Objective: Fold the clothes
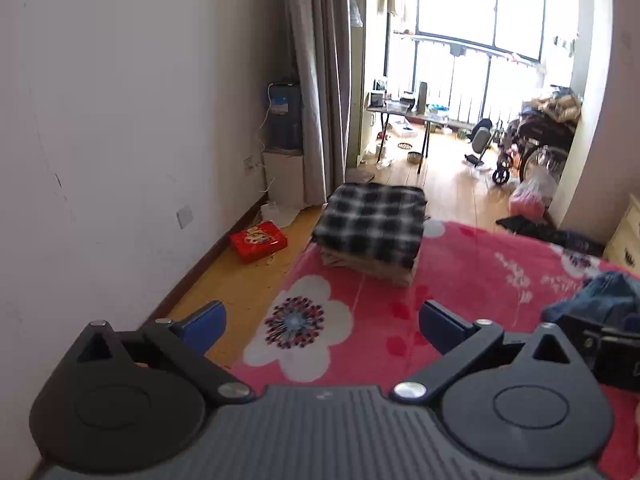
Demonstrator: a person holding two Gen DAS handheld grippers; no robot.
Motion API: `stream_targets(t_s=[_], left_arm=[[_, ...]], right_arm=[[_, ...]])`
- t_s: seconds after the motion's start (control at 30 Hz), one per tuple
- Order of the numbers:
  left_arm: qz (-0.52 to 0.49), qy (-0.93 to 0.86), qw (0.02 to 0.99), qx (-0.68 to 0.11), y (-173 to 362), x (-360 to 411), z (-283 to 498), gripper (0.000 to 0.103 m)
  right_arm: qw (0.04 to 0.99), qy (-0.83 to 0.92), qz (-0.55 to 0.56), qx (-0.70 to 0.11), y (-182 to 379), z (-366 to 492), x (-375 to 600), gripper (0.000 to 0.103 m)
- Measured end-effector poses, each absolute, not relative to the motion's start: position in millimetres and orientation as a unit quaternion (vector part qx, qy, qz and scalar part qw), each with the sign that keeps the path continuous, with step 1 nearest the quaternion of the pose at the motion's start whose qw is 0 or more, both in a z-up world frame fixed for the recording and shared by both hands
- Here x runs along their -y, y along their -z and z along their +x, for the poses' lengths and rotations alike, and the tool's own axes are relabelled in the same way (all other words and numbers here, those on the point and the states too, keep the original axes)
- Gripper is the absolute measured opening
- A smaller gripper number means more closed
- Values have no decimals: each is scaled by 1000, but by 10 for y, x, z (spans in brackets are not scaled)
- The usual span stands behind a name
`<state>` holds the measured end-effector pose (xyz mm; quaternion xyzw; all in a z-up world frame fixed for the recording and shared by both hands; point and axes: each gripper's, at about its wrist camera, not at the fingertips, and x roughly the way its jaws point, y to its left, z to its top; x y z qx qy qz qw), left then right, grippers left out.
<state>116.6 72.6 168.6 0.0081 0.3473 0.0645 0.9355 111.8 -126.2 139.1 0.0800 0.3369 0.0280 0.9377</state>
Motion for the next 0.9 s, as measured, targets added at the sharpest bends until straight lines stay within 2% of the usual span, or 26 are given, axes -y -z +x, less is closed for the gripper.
stream_targets(t_s=[0.33, 0.57, 0.9], left_arm=[[6, -65, 930, -362, -1497, -918, 803, 103], [-7, -64, 931, -358, -1475, -1017, 666, 103], [-26, -76, 931, -357, -1477, -1098, 654, 103]], right_arm=[[916, -14, 17, -402, -1146, 800, 841, 102], [921, -11, 40, -387, -1173, 655, 770, 102], [927, 6, 18, -374, -1212, 616, 691, 102]])
